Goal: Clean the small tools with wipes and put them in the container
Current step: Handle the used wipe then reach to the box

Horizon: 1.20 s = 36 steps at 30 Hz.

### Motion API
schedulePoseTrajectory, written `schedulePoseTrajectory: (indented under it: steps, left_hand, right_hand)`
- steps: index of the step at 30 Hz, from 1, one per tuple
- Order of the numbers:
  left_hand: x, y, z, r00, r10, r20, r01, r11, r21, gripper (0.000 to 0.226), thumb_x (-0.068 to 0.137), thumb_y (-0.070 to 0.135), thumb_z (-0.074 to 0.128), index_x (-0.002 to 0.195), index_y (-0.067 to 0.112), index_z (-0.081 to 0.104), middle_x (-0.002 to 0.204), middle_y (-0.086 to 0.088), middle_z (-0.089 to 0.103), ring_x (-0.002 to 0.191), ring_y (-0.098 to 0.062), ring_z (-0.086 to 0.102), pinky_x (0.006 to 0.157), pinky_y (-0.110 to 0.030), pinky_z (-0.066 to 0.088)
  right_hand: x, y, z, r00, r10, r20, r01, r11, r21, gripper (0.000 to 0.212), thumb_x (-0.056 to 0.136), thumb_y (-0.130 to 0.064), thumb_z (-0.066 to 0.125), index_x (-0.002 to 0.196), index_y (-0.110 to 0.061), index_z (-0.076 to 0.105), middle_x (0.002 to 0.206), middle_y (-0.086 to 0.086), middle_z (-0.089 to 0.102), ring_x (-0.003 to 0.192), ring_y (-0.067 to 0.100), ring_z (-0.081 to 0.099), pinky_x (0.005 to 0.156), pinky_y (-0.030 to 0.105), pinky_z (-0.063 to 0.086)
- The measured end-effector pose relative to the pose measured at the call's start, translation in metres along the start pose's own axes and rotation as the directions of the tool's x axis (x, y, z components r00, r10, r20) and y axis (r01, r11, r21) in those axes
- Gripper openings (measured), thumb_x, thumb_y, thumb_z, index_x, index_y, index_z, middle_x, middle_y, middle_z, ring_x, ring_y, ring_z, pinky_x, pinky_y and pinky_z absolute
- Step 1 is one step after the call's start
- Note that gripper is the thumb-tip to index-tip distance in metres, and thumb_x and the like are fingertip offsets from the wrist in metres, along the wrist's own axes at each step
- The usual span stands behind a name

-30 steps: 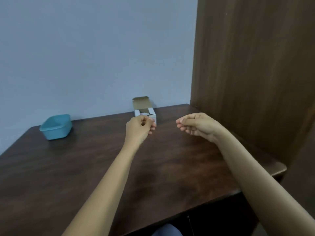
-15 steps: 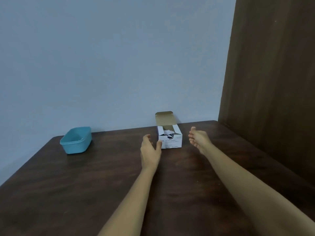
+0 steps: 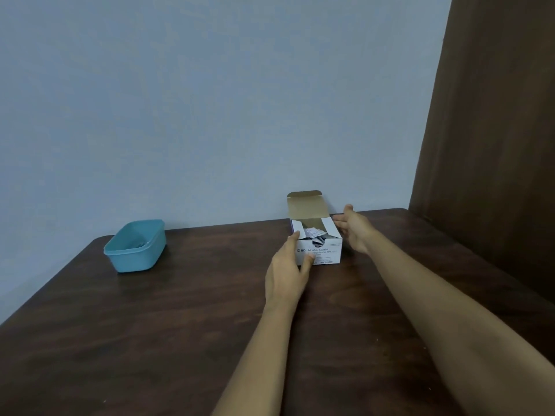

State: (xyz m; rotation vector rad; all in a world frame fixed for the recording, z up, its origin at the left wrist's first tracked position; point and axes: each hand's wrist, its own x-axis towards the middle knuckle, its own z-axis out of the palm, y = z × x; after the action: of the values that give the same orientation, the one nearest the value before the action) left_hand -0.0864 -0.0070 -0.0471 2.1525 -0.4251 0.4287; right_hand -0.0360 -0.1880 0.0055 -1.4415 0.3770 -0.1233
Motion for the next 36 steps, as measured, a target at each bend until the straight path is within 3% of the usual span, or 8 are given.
schedulePoseTrajectory:
  steps: [2, 6, 14, 20, 23, 28, 32, 36]
  left_hand:
    - [0.0, -0.001, 0.001, 1.0, -0.001, -0.006, 0.001, 1.0, -0.001, 0.056, 0.093, 0.037, 0.056, 0.145, 0.028, 0.039, 0.143, 0.002, 0.05, 0.128, -0.019, 0.049, 0.098, -0.036, 0.047]
    - [-0.001, -0.002, 0.001, 1.0, -0.01, -0.017, 0.01, 1.0, -0.005, 0.055, 0.093, 0.038, 0.056, 0.144, 0.028, 0.04, 0.141, 0.003, 0.052, 0.126, -0.019, 0.051, 0.098, -0.037, 0.047]
    - [-0.001, -0.001, 0.0, 0.999, 0.019, -0.034, -0.02, 0.999, -0.028, 0.045, 0.091, 0.034, 0.058, 0.134, 0.024, 0.047, 0.125, 0.004, 0.062, 0.112, -0.018, 0.057, 0.086, -0.035, 0.049]
    - [-0.002, 0.0, 0.0, 0.998, 0.039, -0.05, -0.04, 0.998, -0.038, 0.046, 0.091, 0.031, 0.059, 0.133, 0.019, 0.048, 0.126, 0.002, 0.061, 0.113, -0.018, 0.057, 0.089, -0.036, 0.049]
    - [-0.003, 0.002, -0.001, 0.998, 0.028, -0.057, -0.03, 0.999, -0.045, 0.046, 0.091, 0.031, 0.059, 0.133, 0.018, 0.047, 0.126, 0.0, 0.061, 0.112, -0.019, 0.057, 0.09, -0.037, 0.049]
    - [-0.005, 0.003, -0.003, 0.999, 0.014, -0.048, -0.016, 0.999, -0.04, 0.045, 0.092, 0.032, 0.059, 0.132, 0.017, 0.045, 0.125, -0.002, 0.061, 0.112, -0.021, 0.057, 0.089, -0.037, 0.048]
    - [-0.006, 0.006, -0.003, 0.999, -0.004, -0.034, 0.003, 0.999, -0.036, 0.047, 0.092, 0.03, 0.059, 0.134, 0.016, 0.042, 0.127, -0.004, 0.06, 0.114, -0.023, 0.058, 0.088, -0.036, 0.048]
    - [-0.007, 0.009, -0.006, 0.995, -0.092, -0.04, 0.087, 0.99, -0.111, 0.058, 0.093, 0.026, 0.059, 0.141, 0.013, 0.032, 0.134, -0.009, 0.056, 0.117, -0.024, 0.058, 0.091, -0.034, 0.048]
  right_hand:
    - [0.003, -0.004, 0.003, 0.999, -0.002, 0.042, 0.0, 1.0, 0.031, 0.058, 0.104, -0.042, 0.02, 0.128, 0.0, 0.052, 0.13, 0.013, 0.058, 0.101, 0.02, 0.057, 0.071, 0.026, 0.045]
    - [0.007, -0.008, 0.003, 0.996, -0.073, 0.05, 0.07, 0.996, 0.059, 0.024, 0.101, -0.017, 0.036, 0.108, -0.012, 0.059, 0.131, 0.013, 0.059, 0.082, 0.013, 0.059, 0.069, 0.024, 0.043]
    - [-0.01, 0.001, -0.006, 0.953, -0.285, 0.102, 0.298, 0.942, -0.154, 0.022, 0.099, -0.012, 0.045, 0.1, -0.017, 0.066, 0.105, 0.007, 0.065, 0.083, 0.013, 0.057, 0.07, 0.02, 0.045]
    - [-0.033, 0.011, -0.012, 0.837, -0.526, 0.152, 0.547, 0.793, -0.267, 0.018, 0.098, -0.014, 0.052, 0.103, -0.016, 0.069, 0.102, -0.01, 0.066, 0.097, 0.002, 0.058, 0.079, 0.005, 0.043]
    - [-0.04, 0.017, -0.014, 0.778, -0.603, 0.178, 0.62, 0.686, -0.381, 0.016, 0.094, -0.023, 0.059, 0.099, -0.025, 0.073, 0.111, -0.01, 0.066, 0.111, 0.0, 0.057, 0.093, 0.015, 0.042]
    - [-0.05, 0.029, -0.014, 0.717, -0.655, 0.239, 0.65, 0.504, -0.57, 0.019, 0.093, -0.024, 0.06, 0.103, -0.018, 0.075, 0.108, -0.007, 0.068, 0.11, 0.004, 0.054, 0.09, 0.016, 0.041]
    - [-0.056, 0.039, -0.01, 0.693, -0.688, 0.215, 0.653, 0.473, -0.591, 0.017, 0.09, -0.015, 0.063, 0.104, -0.014, 0.073, 0.112, -0.001, 0.068, 0.112, 0.001, 0.047, 0.097, 0.022, 0.038]
    - [-0.056, 0.049, -0.006, 0.712, -0.666, 0.223, 0.606, 0.421, -0.675, 0.024, 0.086, -0.017, 0.064, 0.11, -0.016, 0.068, 0.13, 0.004, 0.06, 0.134, 0.02, 0.035, 0.108, 0.038, 0.03]
